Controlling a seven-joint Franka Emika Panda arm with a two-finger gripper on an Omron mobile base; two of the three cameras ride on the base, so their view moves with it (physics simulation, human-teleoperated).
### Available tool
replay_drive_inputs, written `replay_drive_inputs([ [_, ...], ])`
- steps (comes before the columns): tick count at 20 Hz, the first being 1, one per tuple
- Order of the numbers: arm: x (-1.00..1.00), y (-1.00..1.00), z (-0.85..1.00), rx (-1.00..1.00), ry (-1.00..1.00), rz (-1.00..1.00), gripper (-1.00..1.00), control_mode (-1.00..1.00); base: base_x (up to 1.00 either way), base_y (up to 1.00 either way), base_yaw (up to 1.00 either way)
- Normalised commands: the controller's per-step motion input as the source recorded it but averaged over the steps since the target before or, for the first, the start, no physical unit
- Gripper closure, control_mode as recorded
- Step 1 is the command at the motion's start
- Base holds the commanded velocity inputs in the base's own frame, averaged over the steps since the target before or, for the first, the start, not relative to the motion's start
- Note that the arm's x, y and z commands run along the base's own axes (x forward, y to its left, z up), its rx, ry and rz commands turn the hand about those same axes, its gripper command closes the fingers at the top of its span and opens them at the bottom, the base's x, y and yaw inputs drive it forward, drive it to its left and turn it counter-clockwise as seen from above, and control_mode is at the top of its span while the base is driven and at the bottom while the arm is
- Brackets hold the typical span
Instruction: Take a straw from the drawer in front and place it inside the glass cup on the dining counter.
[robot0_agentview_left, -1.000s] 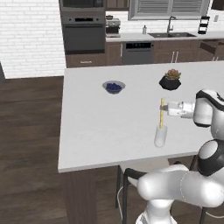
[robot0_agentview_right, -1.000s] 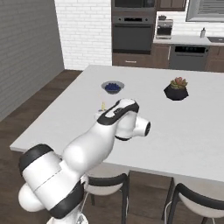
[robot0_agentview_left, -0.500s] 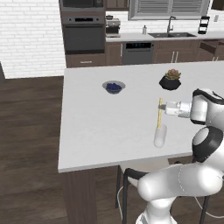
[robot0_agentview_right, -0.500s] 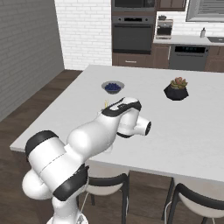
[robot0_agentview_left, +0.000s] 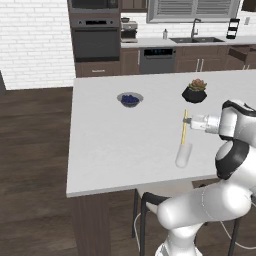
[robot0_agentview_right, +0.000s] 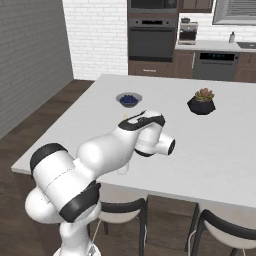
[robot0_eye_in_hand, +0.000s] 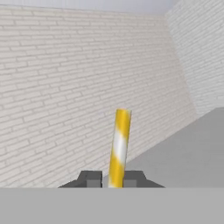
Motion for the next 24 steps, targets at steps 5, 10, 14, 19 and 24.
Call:
replay_drive_inputs([
  [5,-0.43,0.00,0.00,0.00,-0.01,-0.05,1.00,-1.00,0.00,0.00,0.00],
  [10,-0.04,0.14,0.00,0.00,-0.03,-0.08,1.00,-1.00,0.00,0.00,0.00],
  [14,0.25,0.23,0.00,0.00,-0.04,-0.11,1.00,-1.00,0.00,0.00,0.00],
  [19,0.17,0.22,0.02,0.00,-0.03,-0.11,1.00,-1.00,0.00,0.00,0.00],
  [24,0.00,0.01,0.18,0.00,-0.07,-0.11,1.00,-1.00,0.00,0.00,0.00],
])
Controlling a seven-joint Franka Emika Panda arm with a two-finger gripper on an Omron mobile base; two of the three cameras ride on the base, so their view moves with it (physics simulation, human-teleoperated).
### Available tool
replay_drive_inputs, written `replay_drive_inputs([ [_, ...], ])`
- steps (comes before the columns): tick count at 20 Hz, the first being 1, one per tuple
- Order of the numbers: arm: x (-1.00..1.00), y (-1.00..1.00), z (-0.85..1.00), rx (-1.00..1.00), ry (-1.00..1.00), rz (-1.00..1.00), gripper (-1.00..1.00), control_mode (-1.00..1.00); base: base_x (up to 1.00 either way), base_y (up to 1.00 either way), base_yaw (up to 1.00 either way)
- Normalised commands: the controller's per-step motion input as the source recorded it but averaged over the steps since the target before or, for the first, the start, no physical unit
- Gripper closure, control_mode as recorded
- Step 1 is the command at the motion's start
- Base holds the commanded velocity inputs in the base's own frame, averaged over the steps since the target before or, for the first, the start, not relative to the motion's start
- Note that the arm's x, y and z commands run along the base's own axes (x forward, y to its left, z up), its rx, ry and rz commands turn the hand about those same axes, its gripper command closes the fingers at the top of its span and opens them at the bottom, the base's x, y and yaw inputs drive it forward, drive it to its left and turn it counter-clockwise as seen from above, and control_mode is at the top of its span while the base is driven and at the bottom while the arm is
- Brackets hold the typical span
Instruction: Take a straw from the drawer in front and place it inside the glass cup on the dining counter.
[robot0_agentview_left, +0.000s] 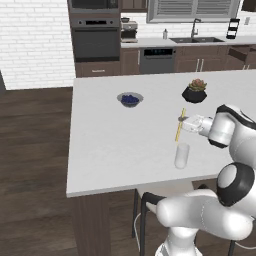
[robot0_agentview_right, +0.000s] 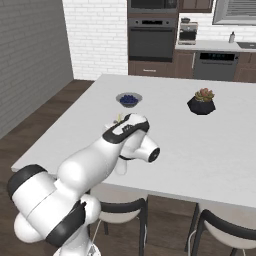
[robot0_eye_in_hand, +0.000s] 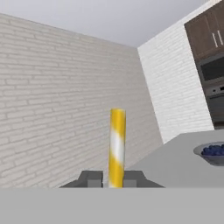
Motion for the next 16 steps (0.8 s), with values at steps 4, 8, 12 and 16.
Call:
replay_drive_inputs([
  [4,0.00,-0.02,0.10,-0.01,-0.05,-0.12,1.00,-1.00,0.00,0.00,0.00],
  [8,0.00,-0.14,0.01,-0.05,0.00,-0.12,1.00,-1.00,0.00,0.00,0.00],
  [12,0.00,-0.24,0.00,-0.10,0.00,-0.10,1.00,-1.00,0.00,0.00,0.00],
  [16,0.00,-0.25,0.00,-0.08,0.00,-0.07,1.00,-1.00,0.00,0.00,0.00],
])
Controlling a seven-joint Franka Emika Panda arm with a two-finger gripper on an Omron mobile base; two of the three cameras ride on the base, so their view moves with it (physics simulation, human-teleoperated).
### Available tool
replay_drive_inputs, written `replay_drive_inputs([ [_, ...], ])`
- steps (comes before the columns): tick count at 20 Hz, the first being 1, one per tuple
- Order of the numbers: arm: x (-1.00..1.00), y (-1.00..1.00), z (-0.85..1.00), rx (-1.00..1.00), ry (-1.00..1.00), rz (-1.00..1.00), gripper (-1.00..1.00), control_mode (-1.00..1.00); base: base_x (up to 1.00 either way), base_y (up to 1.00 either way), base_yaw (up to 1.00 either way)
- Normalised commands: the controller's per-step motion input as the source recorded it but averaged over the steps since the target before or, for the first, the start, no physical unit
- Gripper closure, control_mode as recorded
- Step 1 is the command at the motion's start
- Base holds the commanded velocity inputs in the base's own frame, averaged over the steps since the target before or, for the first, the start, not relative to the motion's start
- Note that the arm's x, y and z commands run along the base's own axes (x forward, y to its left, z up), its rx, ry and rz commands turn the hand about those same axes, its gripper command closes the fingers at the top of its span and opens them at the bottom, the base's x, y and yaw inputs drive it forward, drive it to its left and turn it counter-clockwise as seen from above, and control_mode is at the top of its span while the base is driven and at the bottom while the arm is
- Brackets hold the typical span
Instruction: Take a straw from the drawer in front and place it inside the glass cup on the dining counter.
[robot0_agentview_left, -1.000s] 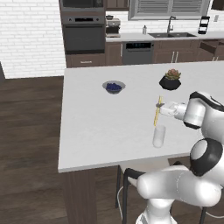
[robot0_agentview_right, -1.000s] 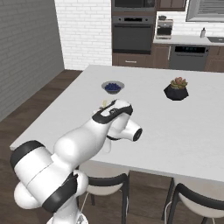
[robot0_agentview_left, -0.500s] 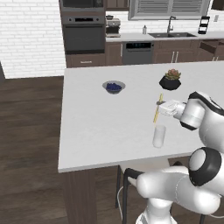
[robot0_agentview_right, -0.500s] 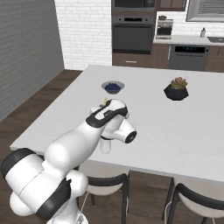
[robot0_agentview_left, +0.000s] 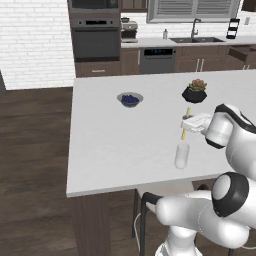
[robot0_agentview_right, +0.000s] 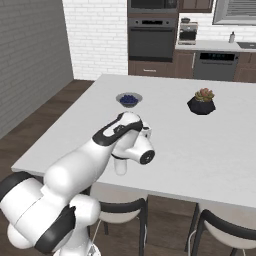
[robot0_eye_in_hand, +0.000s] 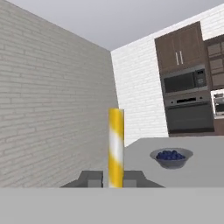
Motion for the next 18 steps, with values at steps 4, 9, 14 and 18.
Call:
replay_drive_inputs([
  [4,-0.04,-0.10,-0.09,-0.03,0.03,-0.02,1.00,-1.00,0.00,0.00,0.00],
  [9,-0.02,0.00,-0.22,0.00,0.09,0.00,1.00,-1.00,0.00,0.00,0.00],
  [14,0.00,0.00,-0.18,0.00,0.07,0.00,1.00,-1.00,0.00,0.00,0.00],
  [18,0.01,0.00,-0.17,0.00,0.04,0.00,1.00,-1.00,0.00,0.00,0.00],
])
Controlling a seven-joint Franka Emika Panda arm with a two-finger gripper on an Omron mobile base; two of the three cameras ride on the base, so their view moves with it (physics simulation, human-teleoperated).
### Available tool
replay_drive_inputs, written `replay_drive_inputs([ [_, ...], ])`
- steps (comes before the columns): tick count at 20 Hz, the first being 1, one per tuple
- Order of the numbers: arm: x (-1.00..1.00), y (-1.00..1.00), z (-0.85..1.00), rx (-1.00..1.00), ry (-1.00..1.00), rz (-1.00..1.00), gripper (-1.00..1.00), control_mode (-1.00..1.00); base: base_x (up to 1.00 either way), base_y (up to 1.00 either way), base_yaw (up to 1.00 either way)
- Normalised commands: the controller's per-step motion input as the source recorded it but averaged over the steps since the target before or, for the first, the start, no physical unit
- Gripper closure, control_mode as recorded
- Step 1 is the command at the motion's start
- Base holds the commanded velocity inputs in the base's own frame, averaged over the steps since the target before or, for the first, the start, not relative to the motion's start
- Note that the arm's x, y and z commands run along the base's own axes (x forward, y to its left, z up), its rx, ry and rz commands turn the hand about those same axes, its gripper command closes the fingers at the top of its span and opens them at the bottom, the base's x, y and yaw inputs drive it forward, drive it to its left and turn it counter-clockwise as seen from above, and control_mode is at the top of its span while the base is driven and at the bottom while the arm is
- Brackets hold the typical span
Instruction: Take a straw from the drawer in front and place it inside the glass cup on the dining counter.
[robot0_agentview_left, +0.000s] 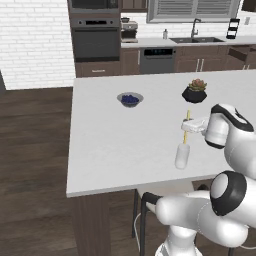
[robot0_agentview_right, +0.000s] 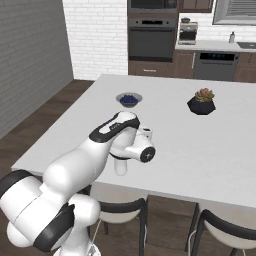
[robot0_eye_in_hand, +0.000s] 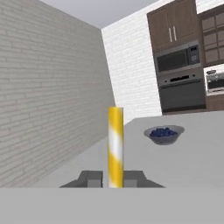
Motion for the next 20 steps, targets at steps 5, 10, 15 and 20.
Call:
replay_drive_inputs([
  [5,0.00,0.00,0.10,0.02,0.00,0.00,1.00,-1.00,0.00,0.00,0.00],
  [10,0.00,0.00,0.35,0.06,-0.05,0.00,1.00,-1.00,0.00,0.00,0.00],
  [15,-0.01,0.00,0.02,0.01,0.00,0.00,1.00,-1.00,0.00,0.00,0.00],
  [20,-0.02,0.00,-0.09,0.00,0.01,0.00,1.00,-1.00,0.00,0.00,0.00],
])
